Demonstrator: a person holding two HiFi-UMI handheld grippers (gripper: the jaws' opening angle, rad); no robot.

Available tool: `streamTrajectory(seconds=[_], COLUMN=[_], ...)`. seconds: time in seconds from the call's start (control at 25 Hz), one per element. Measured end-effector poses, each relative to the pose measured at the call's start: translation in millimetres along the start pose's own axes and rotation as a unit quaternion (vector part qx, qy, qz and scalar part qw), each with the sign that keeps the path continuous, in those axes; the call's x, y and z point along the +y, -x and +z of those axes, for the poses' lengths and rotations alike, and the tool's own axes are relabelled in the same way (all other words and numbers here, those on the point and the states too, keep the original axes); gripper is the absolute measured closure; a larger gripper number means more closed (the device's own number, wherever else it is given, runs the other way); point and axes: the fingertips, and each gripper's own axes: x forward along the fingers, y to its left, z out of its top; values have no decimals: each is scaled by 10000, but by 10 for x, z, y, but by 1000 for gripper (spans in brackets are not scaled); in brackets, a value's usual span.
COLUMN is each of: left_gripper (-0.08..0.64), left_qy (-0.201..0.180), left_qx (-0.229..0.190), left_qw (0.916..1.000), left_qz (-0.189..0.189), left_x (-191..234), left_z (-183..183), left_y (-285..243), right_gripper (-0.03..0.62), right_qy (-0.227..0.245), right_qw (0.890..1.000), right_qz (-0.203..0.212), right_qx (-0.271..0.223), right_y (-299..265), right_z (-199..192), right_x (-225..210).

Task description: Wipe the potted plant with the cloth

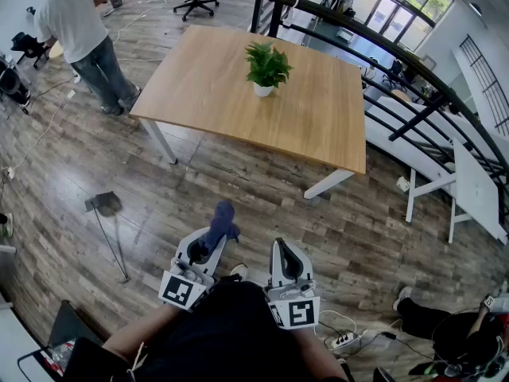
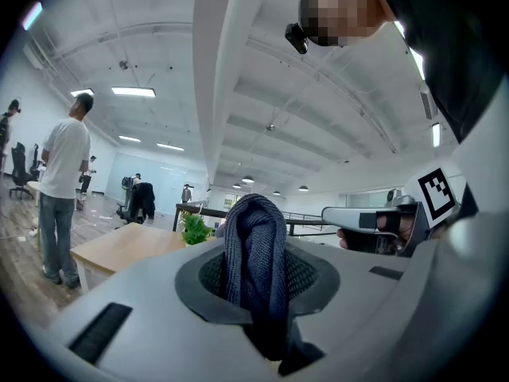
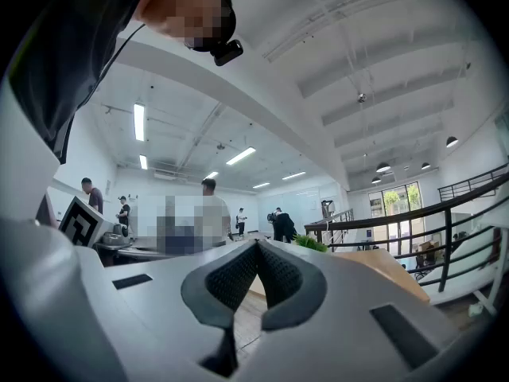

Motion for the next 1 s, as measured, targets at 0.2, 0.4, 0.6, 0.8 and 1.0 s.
streamTrajectory(seconds=[0.2, 0.4, 0.6, 0.8, 1.0], left_gripper=[468, 468, 468, 468, 468], left_qy=[-173, -102, -179, -157, -83], left_qx=[-30, -193, -43, 7, 44], left_qw=[9998, 9995, 9990, 9991, 9998], left_qz=[-61, 225, 417, 392, 179], left_x=[-74, 16, 55, 50, -29], left_z=[-91, 29, -112, -127, -159], left_y=[43, 77, 184, 89, -197], right_gripper=[574, 574, 574, 574, 574], right_qy=[-81, -340, -504, -618, -750], right_qw=[9999, 9991, 9981, 9976, 9970], right_qz=[-87, -257, -317, -299, -104], right_qx=[-32, 22, 125, 113, 177], right_y=[83, 186, 287, 298, 293], right_z=[-19, -112, -237, -214, -265], right_x=[-84, -211, -262, -311, -427])
